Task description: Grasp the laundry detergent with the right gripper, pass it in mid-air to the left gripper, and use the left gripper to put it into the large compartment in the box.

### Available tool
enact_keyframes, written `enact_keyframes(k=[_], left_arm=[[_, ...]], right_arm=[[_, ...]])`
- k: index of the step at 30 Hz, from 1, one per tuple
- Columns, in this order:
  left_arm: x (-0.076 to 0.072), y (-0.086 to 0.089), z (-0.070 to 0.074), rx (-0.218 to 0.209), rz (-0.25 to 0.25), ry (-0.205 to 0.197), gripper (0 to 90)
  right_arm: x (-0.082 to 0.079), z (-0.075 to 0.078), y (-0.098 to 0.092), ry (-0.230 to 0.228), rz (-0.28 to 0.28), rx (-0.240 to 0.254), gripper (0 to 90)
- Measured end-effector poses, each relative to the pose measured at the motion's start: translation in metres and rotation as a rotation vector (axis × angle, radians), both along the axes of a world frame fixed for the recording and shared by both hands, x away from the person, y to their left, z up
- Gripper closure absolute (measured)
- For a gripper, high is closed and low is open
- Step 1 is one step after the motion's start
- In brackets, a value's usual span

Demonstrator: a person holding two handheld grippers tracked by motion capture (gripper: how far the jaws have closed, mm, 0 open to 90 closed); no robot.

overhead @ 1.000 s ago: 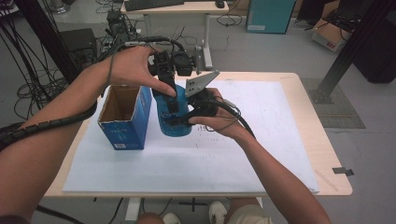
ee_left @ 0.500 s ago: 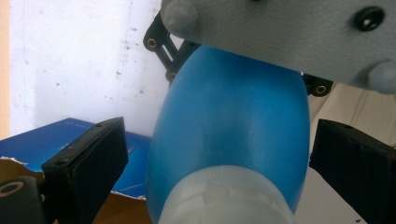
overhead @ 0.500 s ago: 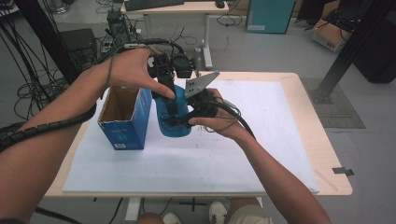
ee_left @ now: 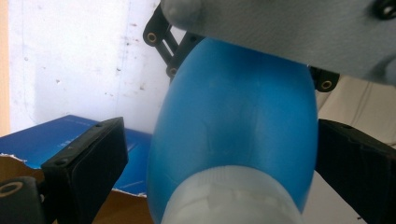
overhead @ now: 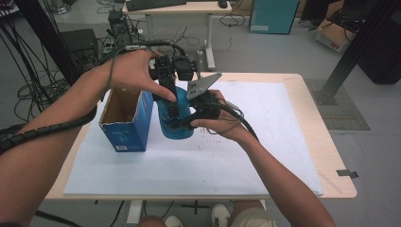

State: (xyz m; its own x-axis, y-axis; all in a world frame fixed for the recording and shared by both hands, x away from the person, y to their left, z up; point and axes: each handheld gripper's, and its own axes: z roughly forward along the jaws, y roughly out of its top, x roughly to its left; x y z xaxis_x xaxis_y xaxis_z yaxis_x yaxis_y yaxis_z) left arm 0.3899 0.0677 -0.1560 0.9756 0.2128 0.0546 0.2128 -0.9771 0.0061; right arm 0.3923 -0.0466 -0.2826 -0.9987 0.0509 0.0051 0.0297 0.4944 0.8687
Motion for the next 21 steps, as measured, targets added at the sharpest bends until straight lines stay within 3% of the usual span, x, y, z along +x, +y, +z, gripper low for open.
enact_keyframes(k=[21], left_arm=[[-0.0001, 0.0017, -0.0007, 0.005, 0.001, -0.001, 4.9]], right_arm=[[0.0023, -0.0004, 0.0001, -0.006, 0.019, 0.009, 43.3]])
